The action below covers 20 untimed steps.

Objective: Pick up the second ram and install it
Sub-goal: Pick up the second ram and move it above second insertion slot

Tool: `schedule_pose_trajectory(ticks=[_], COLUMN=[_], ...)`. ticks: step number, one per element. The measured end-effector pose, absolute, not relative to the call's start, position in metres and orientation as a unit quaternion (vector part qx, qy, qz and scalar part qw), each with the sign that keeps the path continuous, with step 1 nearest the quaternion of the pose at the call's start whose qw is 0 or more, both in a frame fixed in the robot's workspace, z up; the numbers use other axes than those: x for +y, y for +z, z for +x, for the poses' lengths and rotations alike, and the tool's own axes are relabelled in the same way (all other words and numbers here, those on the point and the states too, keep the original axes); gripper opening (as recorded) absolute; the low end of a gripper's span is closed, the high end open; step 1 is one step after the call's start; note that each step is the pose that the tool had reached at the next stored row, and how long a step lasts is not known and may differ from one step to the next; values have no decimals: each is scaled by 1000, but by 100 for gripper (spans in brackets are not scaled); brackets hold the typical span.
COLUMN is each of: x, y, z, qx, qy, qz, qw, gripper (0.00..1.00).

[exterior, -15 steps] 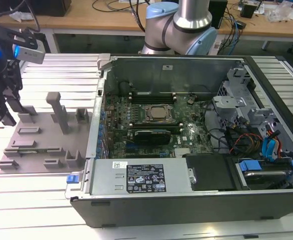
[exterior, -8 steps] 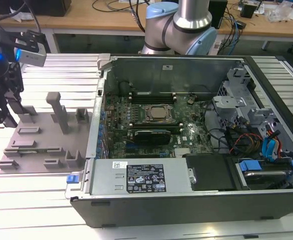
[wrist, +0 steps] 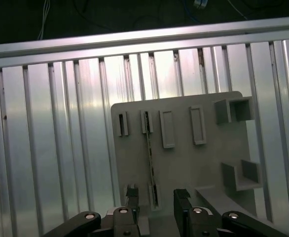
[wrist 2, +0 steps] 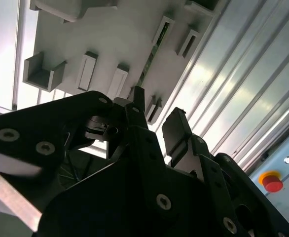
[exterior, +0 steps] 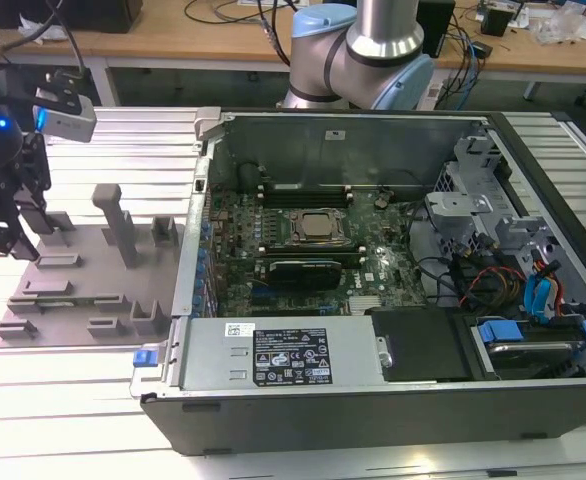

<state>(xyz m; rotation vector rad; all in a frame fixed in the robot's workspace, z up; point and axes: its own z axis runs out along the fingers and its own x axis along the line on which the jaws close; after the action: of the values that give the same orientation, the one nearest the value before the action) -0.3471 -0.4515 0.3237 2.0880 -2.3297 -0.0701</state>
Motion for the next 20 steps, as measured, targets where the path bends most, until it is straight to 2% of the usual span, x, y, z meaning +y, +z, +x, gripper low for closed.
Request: schedule_pose_trajectory(ticks=[20], x=[-452], y=[306], z=[-347], qx=[-744], qy=[-22], qz=[667], qw=[6], gripper=[40])
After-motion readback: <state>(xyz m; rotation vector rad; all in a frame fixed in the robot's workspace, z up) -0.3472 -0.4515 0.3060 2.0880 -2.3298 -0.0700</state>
